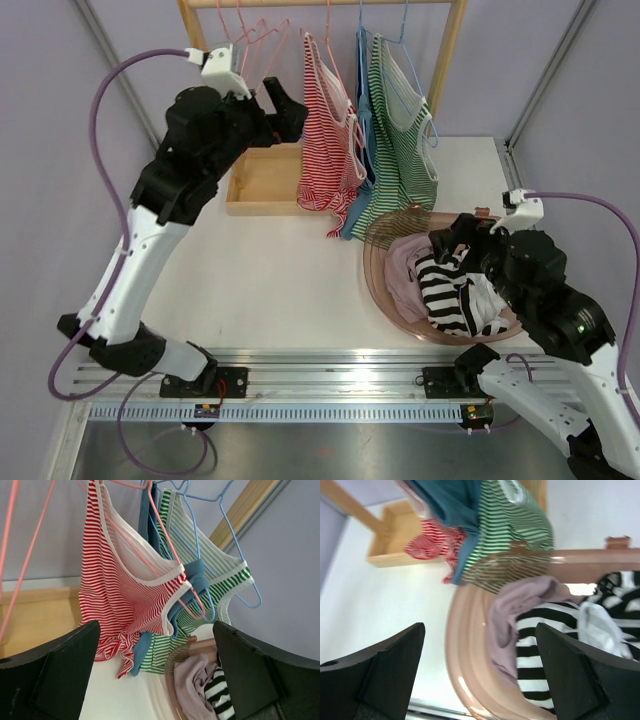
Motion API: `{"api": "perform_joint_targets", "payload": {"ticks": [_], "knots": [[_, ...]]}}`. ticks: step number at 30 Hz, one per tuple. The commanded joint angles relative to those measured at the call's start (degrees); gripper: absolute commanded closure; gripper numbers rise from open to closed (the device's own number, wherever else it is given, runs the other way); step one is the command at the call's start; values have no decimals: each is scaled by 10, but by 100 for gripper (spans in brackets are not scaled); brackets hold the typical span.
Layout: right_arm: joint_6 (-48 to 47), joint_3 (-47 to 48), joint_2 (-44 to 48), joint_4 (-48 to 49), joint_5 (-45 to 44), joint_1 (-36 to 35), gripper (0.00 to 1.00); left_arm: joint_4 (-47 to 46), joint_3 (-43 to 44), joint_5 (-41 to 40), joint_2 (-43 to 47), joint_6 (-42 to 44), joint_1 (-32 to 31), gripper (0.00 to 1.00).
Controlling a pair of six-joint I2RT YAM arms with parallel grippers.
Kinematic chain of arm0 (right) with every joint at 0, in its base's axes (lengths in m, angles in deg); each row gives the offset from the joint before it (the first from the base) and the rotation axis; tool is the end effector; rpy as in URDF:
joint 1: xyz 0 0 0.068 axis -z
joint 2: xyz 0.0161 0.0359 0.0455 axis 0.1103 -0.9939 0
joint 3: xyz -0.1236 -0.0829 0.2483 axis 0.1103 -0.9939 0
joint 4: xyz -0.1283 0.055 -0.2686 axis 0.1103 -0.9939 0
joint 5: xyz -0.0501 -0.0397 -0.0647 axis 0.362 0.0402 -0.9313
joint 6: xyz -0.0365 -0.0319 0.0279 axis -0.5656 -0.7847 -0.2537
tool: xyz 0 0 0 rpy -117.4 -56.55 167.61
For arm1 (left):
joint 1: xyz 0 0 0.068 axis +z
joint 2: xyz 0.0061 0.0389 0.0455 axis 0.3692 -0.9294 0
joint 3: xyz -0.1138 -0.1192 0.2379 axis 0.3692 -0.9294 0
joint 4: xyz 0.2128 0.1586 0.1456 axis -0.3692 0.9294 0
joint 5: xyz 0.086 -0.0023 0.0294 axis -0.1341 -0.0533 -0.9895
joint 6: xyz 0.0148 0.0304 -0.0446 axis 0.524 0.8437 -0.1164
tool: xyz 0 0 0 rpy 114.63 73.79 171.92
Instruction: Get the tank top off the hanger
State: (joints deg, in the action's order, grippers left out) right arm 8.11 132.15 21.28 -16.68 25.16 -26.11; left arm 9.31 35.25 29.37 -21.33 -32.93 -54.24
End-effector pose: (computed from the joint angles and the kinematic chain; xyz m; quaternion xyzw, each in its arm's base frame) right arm 0.1236 0.0625 0.4419 0.0319 0.8206 0.1237 0.5571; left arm 0.2493 -0.1538 0.5853 0.0198 0.7290 -0.2801 0.6242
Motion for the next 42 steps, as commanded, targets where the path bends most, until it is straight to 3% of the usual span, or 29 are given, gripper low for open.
{"api": "perform_joint_targets", "payload": {"ticks": [1, 9, 15, 19, 22, 26, 29, 30, 32, 33, 36, 40, 42], "knots": [[-7, -24, 33, 90, 117, 2, 0, -59, 59, -72, -51, 2, -16, 1], [7, -22, 66, 77, 227, 2, 1, -66, 259, -115, -251, -13, -20, 1], [14, -41, 85, 93, 286, 3, 1, -130, 272, -127, -323, -9, -20, 1], [25, -55, 87, 99, 325, 3, 0, -127, 308, -154, -364, 8, -20, 8], [23, -59, 93, 90, 333, 2, 1, -123, 324, -170, -385, 32, -20, 16], [21, -63, 106, 85, 334, 2, 1, -121, 329, -176, -386, 44, -7, 38], [18, -60, 108, 79, 335, 2, 1, -113, 330, -169, -383, 45, 2, 44], [15, -59, 109, 79, 335, 2, 1, -111, 330, -169, -383, 47, 7, 53], [13, -57, 107, 79, 338, 2, 1, -107, 329, -156, -382, 46, 16, 58], [12, -56, 105, 79, 339, 2, 0, -105, 329, -147, -381, 44, 20, 70], [12, -55, 101, 84, 341, 2, 0, -103, 328, -131, -379, 49, 27, 86], [13, -54, 96, 88, 345, 3, 0, -102, 327, -112, -368, 46, 39, 99], [13, -54, 96, 90, 345, 2, 0, -104, 328, -92, -364, 42, 50, 100]]}}
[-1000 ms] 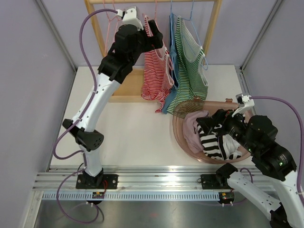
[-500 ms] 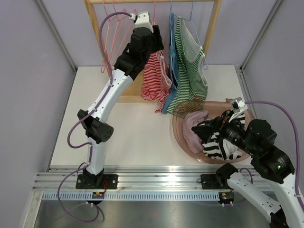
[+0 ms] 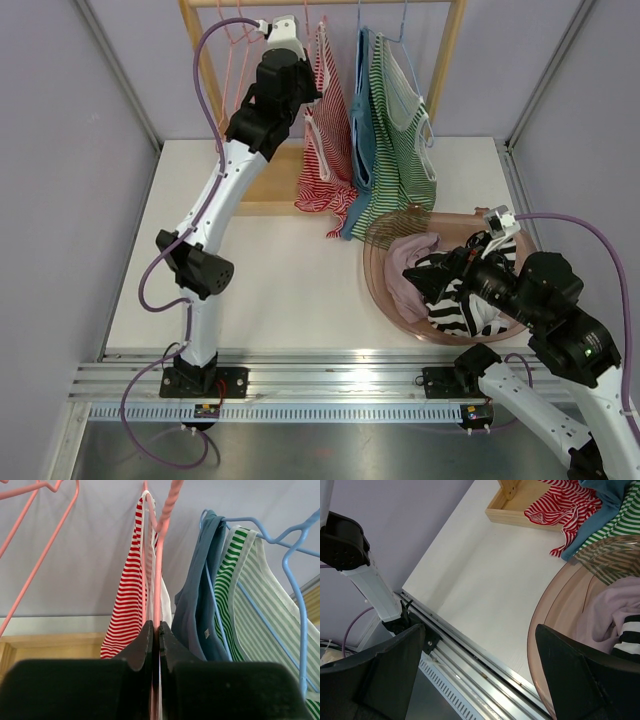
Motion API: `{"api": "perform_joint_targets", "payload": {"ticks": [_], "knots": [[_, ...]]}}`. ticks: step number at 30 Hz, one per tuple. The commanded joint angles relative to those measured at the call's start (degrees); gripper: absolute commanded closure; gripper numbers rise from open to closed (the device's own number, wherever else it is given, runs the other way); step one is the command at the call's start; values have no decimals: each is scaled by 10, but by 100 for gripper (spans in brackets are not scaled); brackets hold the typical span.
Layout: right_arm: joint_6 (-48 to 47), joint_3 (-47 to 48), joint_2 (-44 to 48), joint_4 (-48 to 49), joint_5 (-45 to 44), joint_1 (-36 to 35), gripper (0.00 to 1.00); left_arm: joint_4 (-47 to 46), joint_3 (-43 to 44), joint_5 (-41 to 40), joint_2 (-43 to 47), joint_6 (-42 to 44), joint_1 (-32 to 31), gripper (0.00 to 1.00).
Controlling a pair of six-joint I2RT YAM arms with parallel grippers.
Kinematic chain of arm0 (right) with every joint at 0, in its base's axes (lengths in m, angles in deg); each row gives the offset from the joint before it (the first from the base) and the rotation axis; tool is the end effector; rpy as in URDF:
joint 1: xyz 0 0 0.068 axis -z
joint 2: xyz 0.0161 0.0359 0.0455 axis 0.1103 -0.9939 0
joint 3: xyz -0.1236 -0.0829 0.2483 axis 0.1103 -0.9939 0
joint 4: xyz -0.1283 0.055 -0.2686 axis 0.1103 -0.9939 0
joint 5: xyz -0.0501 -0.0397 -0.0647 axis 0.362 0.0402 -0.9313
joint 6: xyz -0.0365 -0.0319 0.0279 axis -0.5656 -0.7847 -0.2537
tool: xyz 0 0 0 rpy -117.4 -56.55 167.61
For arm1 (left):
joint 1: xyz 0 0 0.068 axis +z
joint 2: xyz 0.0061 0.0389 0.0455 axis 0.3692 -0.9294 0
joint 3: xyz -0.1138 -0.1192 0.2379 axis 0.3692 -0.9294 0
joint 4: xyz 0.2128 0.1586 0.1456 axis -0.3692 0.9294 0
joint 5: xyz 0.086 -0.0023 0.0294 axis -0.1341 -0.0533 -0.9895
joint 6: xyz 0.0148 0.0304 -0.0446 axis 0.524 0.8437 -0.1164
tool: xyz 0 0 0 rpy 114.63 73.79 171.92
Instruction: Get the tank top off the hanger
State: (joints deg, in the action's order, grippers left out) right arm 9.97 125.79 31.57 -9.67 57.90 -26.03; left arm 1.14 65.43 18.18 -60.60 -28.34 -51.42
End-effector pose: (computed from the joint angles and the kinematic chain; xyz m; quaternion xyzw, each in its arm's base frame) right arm 0.0824 0.0618 0.4359 -0.1180 0.7609 0.3733 0.5174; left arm 0.4464 -0.2413 0.5185 -0.0343 0.7328 -0.1685 0.6584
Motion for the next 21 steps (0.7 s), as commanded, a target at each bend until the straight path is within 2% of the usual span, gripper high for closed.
{"api": "perform_joint_targets", "payload": {"ticks": [1, 13, 21], "knots": [[-6, 9, -8, 21, 17, 1, 0, -25, 25, 25, 30, -4, 25, 100], [-9, 7, -18, 39, 10, 1, 0, -36, 30, 56, 99, 39, 37, 100], [-12, 15, -29, 51, 3, 1, 1, -8, 12, 76, 165, 55, 37, 100]]}}
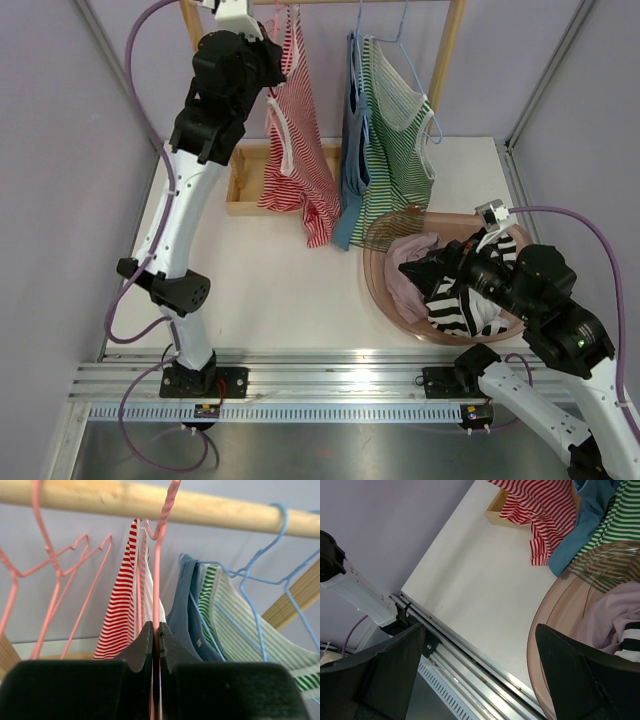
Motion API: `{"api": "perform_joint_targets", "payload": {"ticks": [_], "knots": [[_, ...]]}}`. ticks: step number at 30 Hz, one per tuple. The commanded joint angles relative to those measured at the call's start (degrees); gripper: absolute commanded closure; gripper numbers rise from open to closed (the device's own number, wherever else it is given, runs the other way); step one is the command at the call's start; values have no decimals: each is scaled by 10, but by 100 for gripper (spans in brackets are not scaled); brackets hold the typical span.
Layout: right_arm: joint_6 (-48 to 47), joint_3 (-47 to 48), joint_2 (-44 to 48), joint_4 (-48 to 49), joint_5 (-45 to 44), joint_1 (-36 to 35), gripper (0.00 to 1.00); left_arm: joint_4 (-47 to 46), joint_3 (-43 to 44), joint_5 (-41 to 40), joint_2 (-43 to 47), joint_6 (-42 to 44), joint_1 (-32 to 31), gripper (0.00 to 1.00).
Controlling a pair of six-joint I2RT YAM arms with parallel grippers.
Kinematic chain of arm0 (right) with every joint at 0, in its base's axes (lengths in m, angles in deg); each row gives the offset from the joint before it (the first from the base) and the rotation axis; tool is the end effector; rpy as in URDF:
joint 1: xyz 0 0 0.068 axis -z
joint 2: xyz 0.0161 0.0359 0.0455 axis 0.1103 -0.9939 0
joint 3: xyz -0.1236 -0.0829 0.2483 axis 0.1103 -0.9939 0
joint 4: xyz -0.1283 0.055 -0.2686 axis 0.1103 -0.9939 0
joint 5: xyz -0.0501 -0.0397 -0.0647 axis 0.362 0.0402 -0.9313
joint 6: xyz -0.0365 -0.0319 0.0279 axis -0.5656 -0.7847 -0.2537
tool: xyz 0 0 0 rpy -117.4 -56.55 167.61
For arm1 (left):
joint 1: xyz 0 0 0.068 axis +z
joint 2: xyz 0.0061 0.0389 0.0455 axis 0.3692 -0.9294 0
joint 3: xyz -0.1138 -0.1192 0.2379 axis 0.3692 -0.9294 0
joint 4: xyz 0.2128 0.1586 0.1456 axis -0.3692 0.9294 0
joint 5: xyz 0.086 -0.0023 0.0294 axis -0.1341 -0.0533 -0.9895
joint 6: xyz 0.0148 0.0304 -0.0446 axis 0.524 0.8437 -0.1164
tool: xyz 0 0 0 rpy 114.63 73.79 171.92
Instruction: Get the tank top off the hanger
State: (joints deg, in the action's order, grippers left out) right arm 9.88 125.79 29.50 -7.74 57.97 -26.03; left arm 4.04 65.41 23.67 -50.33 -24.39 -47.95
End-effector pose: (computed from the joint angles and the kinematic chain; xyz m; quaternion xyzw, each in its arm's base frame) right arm 0.0929 0.0685 0.4364 -0.1189 0.7615 0.3729 0.5166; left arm 0.3881 -0.1823 0.5932 -0.0083 0.6903 -0.1802 0.7007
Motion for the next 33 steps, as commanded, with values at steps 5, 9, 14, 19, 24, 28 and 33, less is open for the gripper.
{"api": "perform_joint_targets", "payload": {"ticks": [5, 9, 14, 19, 24, 28, 33], "knots": [[-14, 33, -24, 35, -17, 1, 0, 6, -4, 46, 113, 7, 3, 100], [-15, 43, -39, 43, -24, 1, 1, 56, -36, 90, 179, -6, 3, 100], [-5, 49, -65, 84, -3, 1, 1, 91, -135, 159, 275, -17, 1, 100], [31, 51, -109, 180, 52, 1, 0, 84, -284, 185, 435, -26, 0, 100], [78, 57, -193, 307, 162, 1, 1, 82, -448, 197, 569, -24, -1, 100], [120, 83, -278, 379, 196, -7, 0, 84, -535, 237, 633, -46, -1, 100], [56, 149, -381, 372, 63, -111, 0, 42, -652, 297, 701, -82, -1, 100]]}}
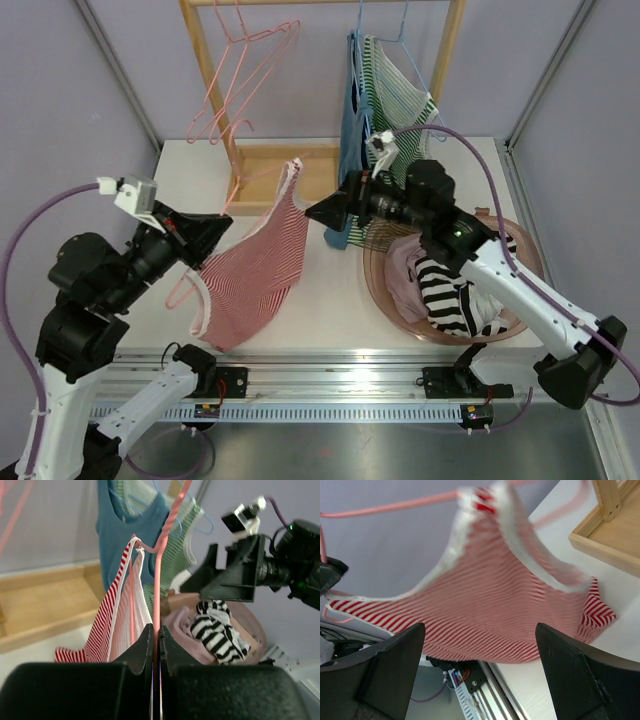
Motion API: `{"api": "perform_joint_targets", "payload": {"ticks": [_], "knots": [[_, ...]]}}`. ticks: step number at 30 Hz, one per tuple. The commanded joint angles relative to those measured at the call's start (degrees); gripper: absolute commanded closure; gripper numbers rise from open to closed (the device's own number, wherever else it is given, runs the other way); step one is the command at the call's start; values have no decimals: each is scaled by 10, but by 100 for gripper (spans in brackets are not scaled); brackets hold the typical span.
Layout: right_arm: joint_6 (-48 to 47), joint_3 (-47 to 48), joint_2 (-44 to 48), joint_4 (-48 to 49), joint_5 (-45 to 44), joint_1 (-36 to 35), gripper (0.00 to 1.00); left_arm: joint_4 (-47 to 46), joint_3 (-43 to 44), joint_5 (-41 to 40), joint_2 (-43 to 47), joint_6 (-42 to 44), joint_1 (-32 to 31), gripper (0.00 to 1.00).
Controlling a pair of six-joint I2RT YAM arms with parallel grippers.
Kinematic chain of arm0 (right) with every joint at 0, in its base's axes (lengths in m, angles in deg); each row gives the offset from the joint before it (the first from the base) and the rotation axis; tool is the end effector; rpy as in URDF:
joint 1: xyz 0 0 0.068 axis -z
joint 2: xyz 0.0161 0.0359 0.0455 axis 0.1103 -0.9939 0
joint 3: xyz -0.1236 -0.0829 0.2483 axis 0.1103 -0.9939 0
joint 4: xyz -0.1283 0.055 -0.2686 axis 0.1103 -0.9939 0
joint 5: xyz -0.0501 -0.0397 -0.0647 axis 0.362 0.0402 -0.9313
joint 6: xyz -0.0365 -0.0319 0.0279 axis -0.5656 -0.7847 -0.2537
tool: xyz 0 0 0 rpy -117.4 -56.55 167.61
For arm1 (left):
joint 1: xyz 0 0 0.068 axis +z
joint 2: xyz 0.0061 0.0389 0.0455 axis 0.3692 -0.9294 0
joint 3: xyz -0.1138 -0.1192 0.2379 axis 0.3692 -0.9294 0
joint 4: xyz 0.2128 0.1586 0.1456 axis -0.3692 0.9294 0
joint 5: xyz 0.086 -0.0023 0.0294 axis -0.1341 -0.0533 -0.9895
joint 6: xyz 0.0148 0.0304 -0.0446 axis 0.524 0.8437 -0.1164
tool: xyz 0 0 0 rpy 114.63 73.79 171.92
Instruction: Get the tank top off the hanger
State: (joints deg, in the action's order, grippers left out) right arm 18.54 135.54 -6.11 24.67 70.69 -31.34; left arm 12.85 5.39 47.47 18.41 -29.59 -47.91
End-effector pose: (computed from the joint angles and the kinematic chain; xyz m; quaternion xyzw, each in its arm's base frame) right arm 0.2342 0.2014 0.4426 -0.1735 0.7112 0.5131 0.4481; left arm 0.0777 -0.0466 0.5337 0.1100 0.6820 -0.3434 0.6363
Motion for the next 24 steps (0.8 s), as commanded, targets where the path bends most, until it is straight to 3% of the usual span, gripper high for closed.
{"api": "perform_joint_targets", "payload": {"ticks": [1, 7, 14, 18, 19, 24], "knots": [[-51, 59, -38, 46, -89, -76, 0, -48, -68, 60, 21, -34, -1, 100], [-92, 104, -105, -5, -261, -133, 8, -47, -113, 42, 69, -44, -1, 100], [-123, 126, -152, -21, -297, -141, 25, -23, -121, 67, 73, -44, -1, 100], [-144, 139, -167, -25, -327, -141, 46, -19, -125, 74, 71, -46, -1, 100], [-152, 141, -170, -27, -334, -141, 58, -17, -124, 68, 72, -43, -1, 100], [-166, 124, -164, -26, -344, -142, 78, 10, -117, 36, 71, -28, -1, 100]]}}
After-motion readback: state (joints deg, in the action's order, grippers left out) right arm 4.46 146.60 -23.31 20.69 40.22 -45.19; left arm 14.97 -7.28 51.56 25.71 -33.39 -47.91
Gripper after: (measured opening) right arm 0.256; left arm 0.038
